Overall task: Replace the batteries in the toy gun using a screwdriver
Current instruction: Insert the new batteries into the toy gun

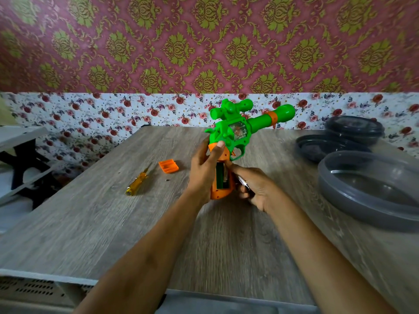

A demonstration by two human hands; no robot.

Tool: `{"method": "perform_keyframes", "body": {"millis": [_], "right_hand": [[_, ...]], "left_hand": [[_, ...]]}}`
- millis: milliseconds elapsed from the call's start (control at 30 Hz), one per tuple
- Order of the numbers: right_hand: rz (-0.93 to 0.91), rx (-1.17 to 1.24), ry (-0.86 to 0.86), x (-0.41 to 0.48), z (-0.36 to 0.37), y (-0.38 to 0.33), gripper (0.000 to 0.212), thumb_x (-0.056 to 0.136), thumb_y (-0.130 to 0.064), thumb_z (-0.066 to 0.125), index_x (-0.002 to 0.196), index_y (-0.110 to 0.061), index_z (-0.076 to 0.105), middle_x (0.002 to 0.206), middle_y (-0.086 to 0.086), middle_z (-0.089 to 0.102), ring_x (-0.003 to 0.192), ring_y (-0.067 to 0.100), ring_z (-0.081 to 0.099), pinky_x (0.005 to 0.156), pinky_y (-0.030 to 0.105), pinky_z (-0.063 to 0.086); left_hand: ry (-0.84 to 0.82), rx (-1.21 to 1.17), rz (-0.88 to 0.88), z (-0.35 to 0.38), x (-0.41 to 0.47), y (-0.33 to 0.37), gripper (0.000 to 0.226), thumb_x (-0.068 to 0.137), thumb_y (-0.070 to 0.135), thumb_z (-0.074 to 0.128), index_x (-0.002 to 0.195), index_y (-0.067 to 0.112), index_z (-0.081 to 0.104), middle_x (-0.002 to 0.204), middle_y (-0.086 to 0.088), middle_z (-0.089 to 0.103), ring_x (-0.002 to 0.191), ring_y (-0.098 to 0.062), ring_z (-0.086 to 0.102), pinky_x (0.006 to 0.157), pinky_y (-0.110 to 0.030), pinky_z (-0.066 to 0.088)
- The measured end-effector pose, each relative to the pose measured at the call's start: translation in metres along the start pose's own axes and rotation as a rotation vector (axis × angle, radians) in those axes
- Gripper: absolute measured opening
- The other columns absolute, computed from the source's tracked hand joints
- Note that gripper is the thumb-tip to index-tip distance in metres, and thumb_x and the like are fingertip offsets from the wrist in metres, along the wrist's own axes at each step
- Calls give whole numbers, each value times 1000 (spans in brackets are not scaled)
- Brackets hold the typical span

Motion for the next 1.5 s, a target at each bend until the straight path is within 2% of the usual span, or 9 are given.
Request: {"method": "perform_keyframes", "body": {"millis": [167,267,400,467,633,933,1100,1233,1500], "right_hand": [[21,70,-13,0,-2,0,24,86,-25,62,66,-15,52,44,-6,45,26,1,31,29,12,18],[-39,2,49,-5,-2,-3,25,85,-26,64,65,-15,54,50,-1,47,27,1,32,31,11,20],[-528,-564,368,-20,-2,-27,16,81,-26,67,90,-14,74,79,3,71,66,12,63,56,24,46],[-707,-787,478,-30,7,-33,21,81,-27,66,99,-19,73,92,1,74,84,19,67,67,27,49],[-941,-981,567,-37,22,-34,18,78,-27,66,92,-18,72,87,5,73,78,29,68,59,31,48],[-974,-970,565,-40,24,-35,9,72,-23,70,78,-17,64,85,1,67,72,24,65,48,19,26],[-955,-947,559,-38,21,-36,19,79,-25,66,97,-19,68,96,3,70,84,26,67,60,26,43],[-1068,-1075,592,-41,26,-38,17,69,-27,66,83,-19,71,78,0,69,60,21,66,48,18,33],[-915,-848,455,-35,11,-38,13,77,-26,68,82,-18,59,83,-3,69,80,22,66,61,34,50]], "left_hand": [[-21,16,10,3,0,-3,42,84,33,60,123,18,57,118,-10,66,110,-28,63,94,-47,51],[13,-2,-1,2,2,-6,41,87,30,61,125,13,56,115,-13,66,103,-28,64,83,-41,54],[82,-74,1,-3,5,-6,27,94,17,54,119,7,57,95,-7,67,80,-18,66,69,-32,56],[90,-101,-9,-5,5,-4,27,95,17,53,120,7,55,89,-5,67,76,-16,67,68,-32,56],[108,-140,-10,-8,6,-5,24,95,17,52,117,8,56,85,-5,66,72,-15,67,65,-29,54],[79,-166,-6,-6,5,-5,26,96,16,51,118,3,54,68,7,67,65,-8,66,57,-23,52],[100,-183,-27,-8,7,-6,22,95,18,52,115,7,56,68,4,68,63,-10,66,56,-24,52],[113,-216,-49,-10,7,-9,21,96,18,52,113,8,56,76,0,67,67,-14,66,60,-28,53],[114,-184,-94,-6,7,-12,18,95,20,53,110,11,56,70,1,64,59,-13,62,56,-29,50]]}}
Point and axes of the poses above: each hand's wrist, its own x-axis towards the middle knuckle, its own z-axis out of the palm, y = z × x, the point moved 5 cm from there along x, towards the middle knuckle
